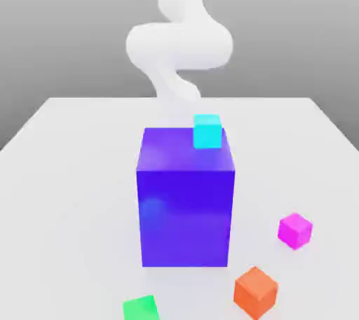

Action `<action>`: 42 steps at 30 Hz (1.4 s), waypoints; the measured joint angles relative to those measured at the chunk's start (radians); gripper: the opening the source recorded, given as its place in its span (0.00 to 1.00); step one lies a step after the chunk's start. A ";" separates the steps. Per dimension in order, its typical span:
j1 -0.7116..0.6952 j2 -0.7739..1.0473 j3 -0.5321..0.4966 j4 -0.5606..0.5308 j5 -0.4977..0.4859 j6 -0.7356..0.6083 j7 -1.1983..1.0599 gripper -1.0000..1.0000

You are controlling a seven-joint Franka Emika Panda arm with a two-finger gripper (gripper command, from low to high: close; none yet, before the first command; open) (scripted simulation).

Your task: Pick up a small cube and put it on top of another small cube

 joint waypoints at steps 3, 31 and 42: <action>0.042 0.117 0.044 -0.061 0.010 0.072 0.000 0.50; 0.450 1.023 0.092 -0.365 -0.299 0.661 0.275 0.00; 0.357 0.819 0.207 -0.397 -0.097 0.493 0.110 0.00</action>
